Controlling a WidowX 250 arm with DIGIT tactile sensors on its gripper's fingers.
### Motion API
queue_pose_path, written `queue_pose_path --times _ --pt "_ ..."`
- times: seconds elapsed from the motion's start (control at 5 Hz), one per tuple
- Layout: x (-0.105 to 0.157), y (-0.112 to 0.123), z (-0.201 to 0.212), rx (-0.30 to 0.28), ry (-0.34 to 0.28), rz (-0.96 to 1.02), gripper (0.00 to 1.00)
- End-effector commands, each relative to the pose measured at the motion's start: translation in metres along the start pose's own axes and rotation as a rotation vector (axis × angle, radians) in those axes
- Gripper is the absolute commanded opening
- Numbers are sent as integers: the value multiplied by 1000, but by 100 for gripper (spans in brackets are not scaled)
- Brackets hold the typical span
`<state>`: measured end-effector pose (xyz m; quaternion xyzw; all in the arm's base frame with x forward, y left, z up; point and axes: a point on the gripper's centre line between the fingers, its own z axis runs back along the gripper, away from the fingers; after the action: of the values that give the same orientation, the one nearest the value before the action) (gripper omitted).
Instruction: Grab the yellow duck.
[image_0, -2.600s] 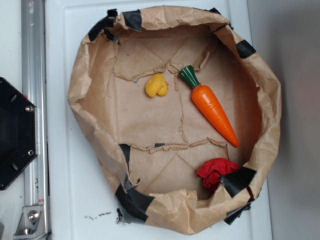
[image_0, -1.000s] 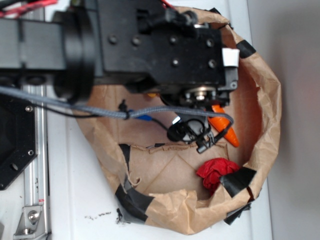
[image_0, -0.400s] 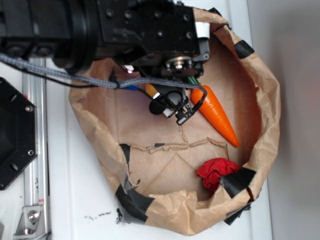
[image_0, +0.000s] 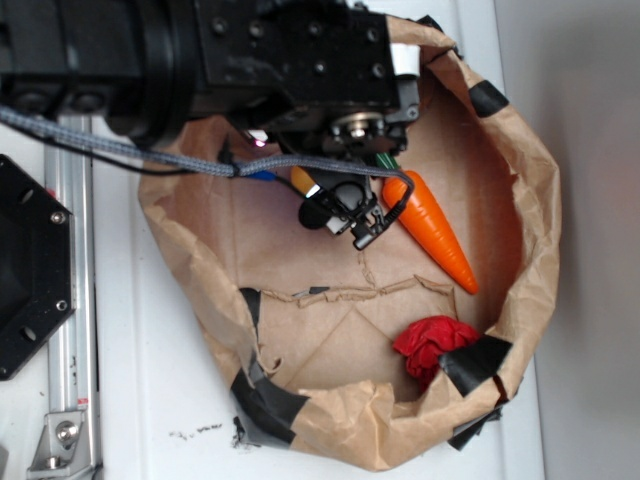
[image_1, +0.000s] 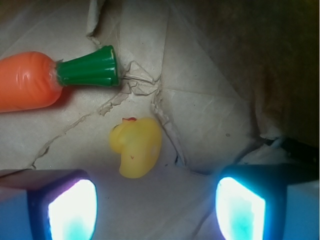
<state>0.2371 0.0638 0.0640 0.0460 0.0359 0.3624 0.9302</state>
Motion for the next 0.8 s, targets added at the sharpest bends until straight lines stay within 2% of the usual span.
queue_pose_path --times 0.0,0.6 --pt "5 14 9 -19 -36 27 100" --pt "16 23 -12 33 -74 149 100"
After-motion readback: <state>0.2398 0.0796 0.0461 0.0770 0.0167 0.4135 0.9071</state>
